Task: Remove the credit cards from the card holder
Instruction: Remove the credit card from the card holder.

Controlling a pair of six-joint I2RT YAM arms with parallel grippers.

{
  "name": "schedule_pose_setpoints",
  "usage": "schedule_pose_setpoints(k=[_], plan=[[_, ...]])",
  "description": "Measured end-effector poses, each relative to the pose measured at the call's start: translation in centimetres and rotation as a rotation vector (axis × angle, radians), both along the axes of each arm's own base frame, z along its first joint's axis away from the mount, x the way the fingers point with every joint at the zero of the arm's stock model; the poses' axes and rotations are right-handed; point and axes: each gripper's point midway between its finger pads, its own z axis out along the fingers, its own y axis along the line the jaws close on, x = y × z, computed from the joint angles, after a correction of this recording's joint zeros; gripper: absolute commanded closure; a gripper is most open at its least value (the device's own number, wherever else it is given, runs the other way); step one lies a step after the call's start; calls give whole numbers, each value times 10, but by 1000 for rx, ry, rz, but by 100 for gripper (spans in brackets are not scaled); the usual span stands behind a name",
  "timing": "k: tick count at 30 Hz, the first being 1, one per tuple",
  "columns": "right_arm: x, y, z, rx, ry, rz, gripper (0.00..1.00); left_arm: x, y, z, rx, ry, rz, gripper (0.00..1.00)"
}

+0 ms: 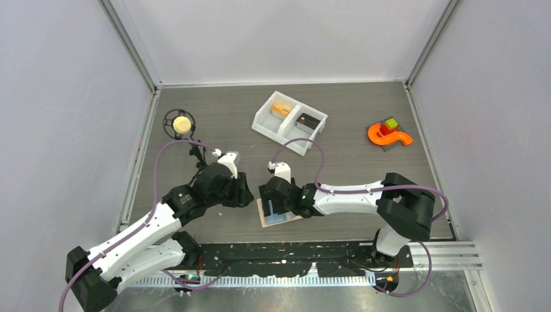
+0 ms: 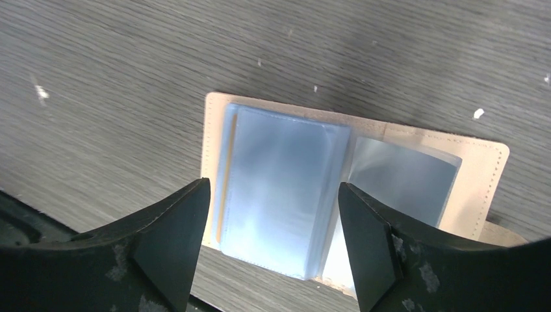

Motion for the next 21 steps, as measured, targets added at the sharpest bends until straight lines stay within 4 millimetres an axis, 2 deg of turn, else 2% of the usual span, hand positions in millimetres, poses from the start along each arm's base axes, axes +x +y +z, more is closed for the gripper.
schedule_pose_setpoints(k=[3,17,21], plan=[[-2,-7,-10,-54,9,-10,18,-4,4,-6,3,3,1,54],[3,-3,-12,-140,-11,-37,19,-9,10,-3,-25,-34,7,53],[4,-2,-12,-148,-15,-43,26,-9,11,-2,-30,-38,7,53]])
